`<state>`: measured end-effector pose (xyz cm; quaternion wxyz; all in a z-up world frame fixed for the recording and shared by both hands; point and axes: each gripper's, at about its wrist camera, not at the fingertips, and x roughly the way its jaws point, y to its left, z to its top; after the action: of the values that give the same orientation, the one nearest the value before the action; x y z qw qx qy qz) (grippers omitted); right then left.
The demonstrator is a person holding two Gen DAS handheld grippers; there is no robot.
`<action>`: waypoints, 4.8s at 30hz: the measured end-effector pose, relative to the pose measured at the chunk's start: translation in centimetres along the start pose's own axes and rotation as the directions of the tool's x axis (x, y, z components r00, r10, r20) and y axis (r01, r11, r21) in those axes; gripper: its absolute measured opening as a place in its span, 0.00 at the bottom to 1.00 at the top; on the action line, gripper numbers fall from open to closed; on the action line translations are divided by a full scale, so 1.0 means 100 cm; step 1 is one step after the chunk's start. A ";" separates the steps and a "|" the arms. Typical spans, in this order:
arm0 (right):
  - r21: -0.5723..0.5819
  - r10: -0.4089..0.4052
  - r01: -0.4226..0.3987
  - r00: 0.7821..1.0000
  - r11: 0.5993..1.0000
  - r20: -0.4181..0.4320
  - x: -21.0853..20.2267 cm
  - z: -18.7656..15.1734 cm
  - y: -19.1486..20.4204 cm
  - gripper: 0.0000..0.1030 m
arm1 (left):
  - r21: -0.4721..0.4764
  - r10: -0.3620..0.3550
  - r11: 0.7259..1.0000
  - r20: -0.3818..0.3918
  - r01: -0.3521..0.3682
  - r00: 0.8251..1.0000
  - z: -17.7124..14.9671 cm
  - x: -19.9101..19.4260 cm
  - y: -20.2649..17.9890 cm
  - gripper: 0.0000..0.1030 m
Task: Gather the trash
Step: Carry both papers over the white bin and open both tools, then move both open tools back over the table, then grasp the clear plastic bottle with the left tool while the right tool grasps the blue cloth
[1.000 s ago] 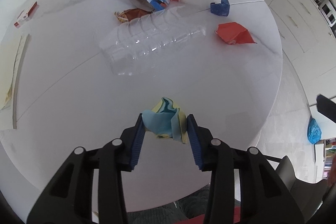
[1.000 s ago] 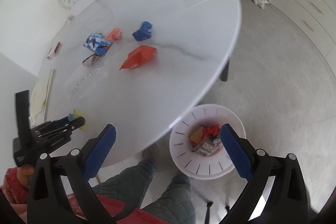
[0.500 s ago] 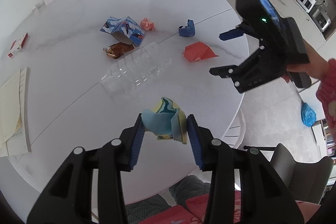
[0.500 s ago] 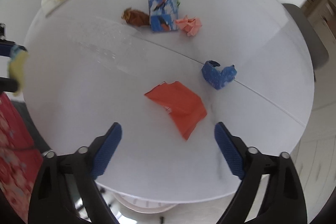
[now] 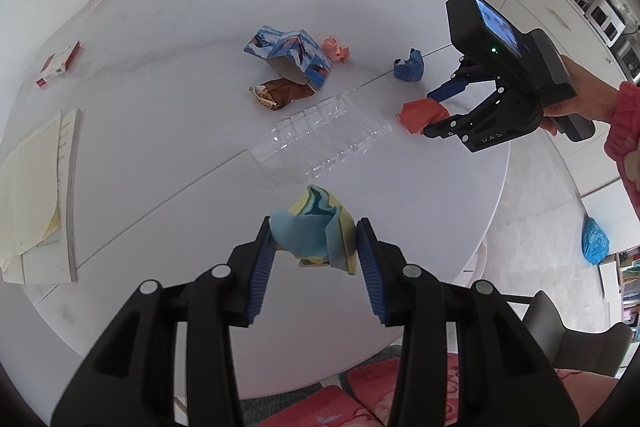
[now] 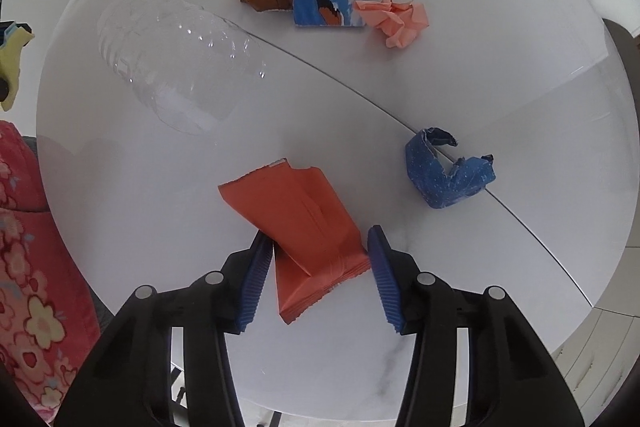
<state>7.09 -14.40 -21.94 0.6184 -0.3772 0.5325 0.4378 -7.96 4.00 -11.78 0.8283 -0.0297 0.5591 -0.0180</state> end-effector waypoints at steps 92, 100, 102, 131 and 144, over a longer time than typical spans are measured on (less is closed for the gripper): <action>0.975 -0.368 -0.147 0.908 0.167 0.200 -0.099 -0.233 0.097 0.97 | 0.500 -0.214 0.848 0.020 0.176 0.977 0.018 -0.008 -0.149 0.92; 0.966 -0.369 -0.144 0.904 0.215 0.216 -0.113 -0.199 0.093 0.97 | 0.450 -0.216 0.875 0.037 0.177 0.976 0.027 -0.009 -0.119 0.92; 0.965 -0.360 -0.144 0.907 0.220 0.218 -0.111 -0.195 0.092 0.97 | 0.440 -0.213 0.881 0.039 0.174 0.976 0.029 -0.008 -0.113 0.92; 0.969 -0.295 -0.165 0.931 0.183 0.215 -0.087 -0.166 0.084 0.97 | 0.416 -0.121 0.901 -0.023 0.119 0.992 0.061 0.042 -0.046 0.92; 0.975 -0.253 -0.165 0.947 0.147 0.199 -0.069 -0.145 0.079 0.97 | 0.478 -0.068 0.868 -0.149 0.132 0.987 0.077 0.110 -0.013 0.92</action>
<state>-5.43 -26.24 -17.30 0.8020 0.1786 0.5696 0.0190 3.28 2.27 -19.06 0.7699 0.1517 0.5858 -0.2028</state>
